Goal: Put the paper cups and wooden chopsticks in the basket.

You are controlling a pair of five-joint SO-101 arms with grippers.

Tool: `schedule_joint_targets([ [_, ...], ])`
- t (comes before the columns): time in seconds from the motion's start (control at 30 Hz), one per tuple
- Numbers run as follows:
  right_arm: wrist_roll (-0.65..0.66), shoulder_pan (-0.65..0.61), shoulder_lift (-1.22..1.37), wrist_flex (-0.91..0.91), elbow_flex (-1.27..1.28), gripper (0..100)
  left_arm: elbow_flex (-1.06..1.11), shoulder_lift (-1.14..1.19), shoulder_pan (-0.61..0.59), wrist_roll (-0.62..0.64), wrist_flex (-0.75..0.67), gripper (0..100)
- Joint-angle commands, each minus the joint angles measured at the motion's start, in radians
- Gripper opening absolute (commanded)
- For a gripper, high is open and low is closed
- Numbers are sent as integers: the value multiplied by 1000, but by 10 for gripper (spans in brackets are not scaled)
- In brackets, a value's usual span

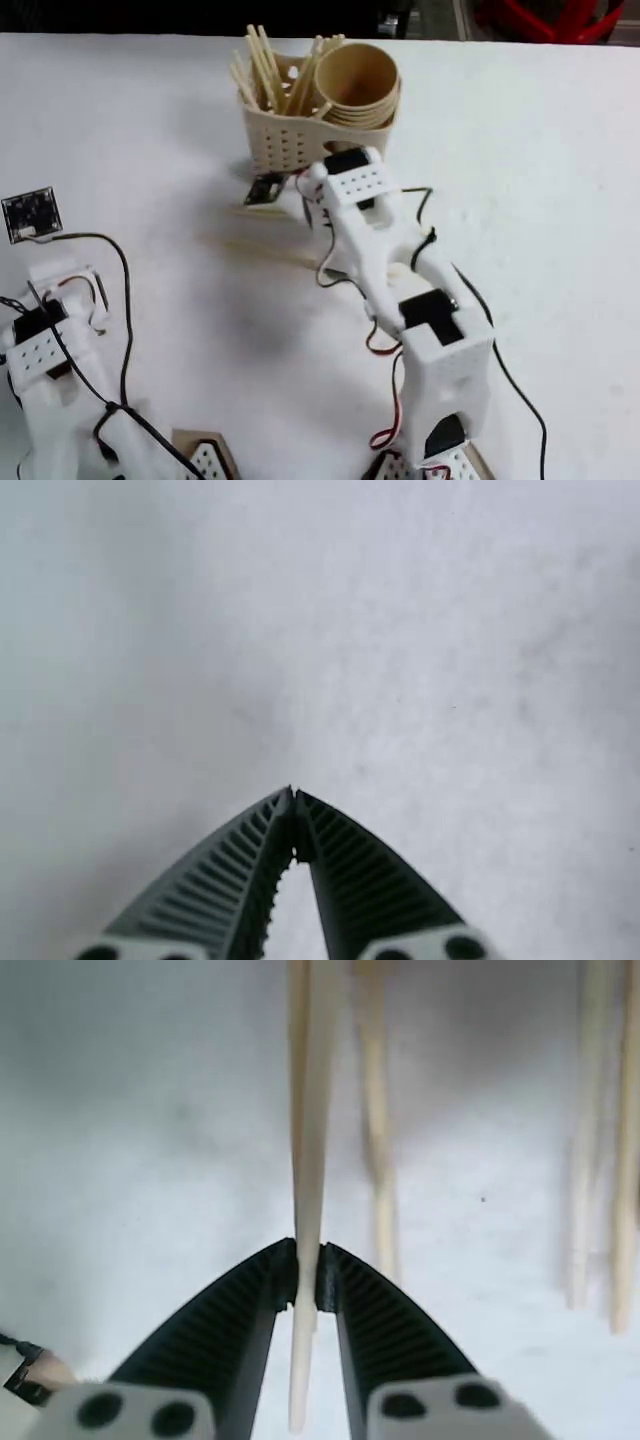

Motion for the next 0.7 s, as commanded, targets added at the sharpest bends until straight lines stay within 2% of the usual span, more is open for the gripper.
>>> schedule_joint_targets([
  [0.0,11,-2,-71,-38,2,22,-28,-24,-10,9,-18,23],
  [0.1,9,-27,-73,-54,0,42,-28,-24,-10,9,-18,23],
  [0.33,5,-97,-74,-59,-2,228,-28,-22,-10,8,-18,23],
  [0.47,-2,-134,-73,-59,-48,238,-28,-22,-10,8,-18,23],
  [0.6,-84,-193,-56,-61,-133,245,-28,-22,-10,8,-18,23],
  [0.67,-120,-229,-31,-79,-163,283,-28,-22,-10,8,-18,23],
])
